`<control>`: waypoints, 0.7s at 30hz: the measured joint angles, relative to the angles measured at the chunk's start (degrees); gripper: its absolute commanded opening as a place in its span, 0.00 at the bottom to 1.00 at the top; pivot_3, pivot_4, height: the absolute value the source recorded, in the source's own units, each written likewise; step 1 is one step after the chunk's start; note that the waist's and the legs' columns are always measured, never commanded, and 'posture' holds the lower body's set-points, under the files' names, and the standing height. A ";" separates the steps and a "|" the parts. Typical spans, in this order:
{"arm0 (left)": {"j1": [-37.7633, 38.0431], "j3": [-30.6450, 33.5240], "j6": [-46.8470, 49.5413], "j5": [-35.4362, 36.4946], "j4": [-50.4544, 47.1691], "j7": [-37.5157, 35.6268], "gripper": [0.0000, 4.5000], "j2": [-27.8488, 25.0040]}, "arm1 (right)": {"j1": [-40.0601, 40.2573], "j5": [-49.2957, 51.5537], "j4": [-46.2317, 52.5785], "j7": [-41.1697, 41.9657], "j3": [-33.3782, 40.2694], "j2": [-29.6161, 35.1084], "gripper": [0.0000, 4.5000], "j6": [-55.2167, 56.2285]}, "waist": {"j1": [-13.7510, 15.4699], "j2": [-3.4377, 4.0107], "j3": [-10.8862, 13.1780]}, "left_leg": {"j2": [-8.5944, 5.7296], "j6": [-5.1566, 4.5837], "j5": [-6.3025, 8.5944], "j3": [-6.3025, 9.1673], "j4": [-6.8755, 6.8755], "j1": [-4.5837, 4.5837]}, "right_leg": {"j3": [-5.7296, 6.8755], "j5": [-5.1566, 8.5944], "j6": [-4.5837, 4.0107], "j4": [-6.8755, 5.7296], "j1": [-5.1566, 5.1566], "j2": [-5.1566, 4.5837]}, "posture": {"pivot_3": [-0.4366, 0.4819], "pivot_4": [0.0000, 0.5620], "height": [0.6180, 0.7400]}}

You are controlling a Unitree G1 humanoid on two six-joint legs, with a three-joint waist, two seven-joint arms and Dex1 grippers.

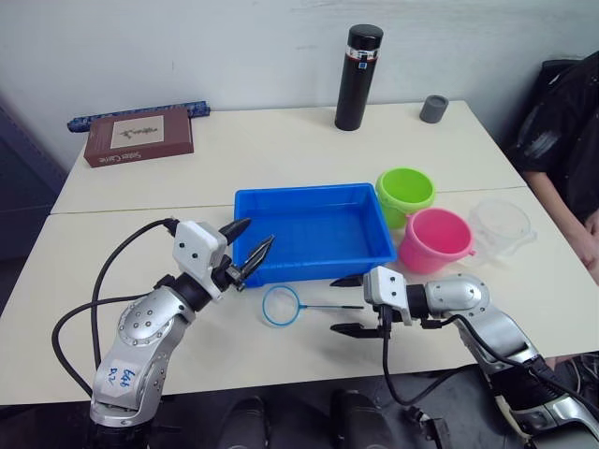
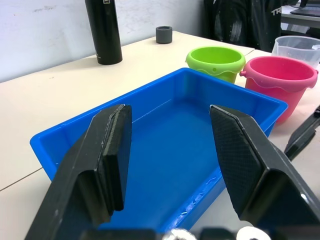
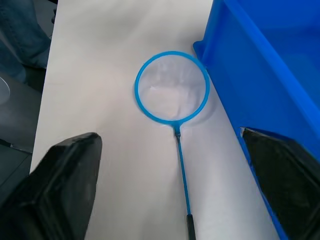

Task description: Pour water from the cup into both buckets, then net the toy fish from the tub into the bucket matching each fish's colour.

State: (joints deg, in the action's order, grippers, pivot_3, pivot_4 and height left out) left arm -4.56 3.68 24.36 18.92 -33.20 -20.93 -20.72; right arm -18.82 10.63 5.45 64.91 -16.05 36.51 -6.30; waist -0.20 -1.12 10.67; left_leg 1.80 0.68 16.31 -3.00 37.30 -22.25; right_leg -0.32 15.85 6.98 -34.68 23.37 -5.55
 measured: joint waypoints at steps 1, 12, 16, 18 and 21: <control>0.00 -0.13 0.00 0.00 0.00 0.00 0.61 0.05 | -0.01 0.01 0.25 -0.12 0.34 0.01 0.99 -0.15 | 0.01 0.00 0.00 | 0.00 0.00 0.00 0.00 0.00 0.00 | 0.00 0.00 0.00 0.00 0.00 0.00 | 0.48 0.27 1.00; -1.77 -1.10 -0.11 -0.99 1.15 0.37 0.61 1.64 | -10.65 4.52 4.48 -11.14 10.38 -3.81 0.99 -11.07 | -0.16 0.00 0.00 | 0.02 0.03 -0.01 0.01 0.00 0.02 | 0.00 0.00 -0.04 -0.10 0.04 0.01 | 0.48 0.27 1.00; -1.54 -1.31 0.21 -1.06 3.42 1.25 0.61 2.74 | -17.17 7.20 4.11 -21.49 15.72 -9.41 0.99 -19.31 | -0.07 0.00 0.00 | 0.02 0.04 -0.01 0.01 0.01 -0.04 | -0.03 0.01 -0.05 -0.14 0.12 -0.06 | 0.48 0.27 1.00; -1.57 -1.34 0.22 -1.06 4.74 1.58 0.61 3.11 | -19.79 7.53 3.30 -26.71 18.42 -11.00 0.99 -21.90 | -0.08 0.00 0.00 | 0.01 0.04 -0.01 0.01 0.01 -0.04 | -0.02 0.00 -0.05 -0.14 0.11 -0.09 | 0.48 0.27 1.00; -1.56 -1.24 0.23 -1.14 5.44 2.04 0.61 3.32 | -21.04 5.68 2.73 -34.05 21.00 -11.94 0.99 -23.14 | 0.14 0.00 0.00 | 0.00 0.04 0.00 0.01 -0.04 -0.08 | 0.04 0.01 -0.06 -0.07 0.11 -0.10 | 0.48 0.27 1.00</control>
State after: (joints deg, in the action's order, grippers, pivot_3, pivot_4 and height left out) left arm -6.12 2.45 24.59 17.78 -27.76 -18.89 -17.39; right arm -39.86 16.31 8.18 30.86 4.95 24.57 -29.44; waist -0.06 -1.11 10.67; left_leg 1.79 0.72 16.30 -2.99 37.26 -22.33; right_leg -0.29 15.86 6.92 -34.75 23.48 -5.66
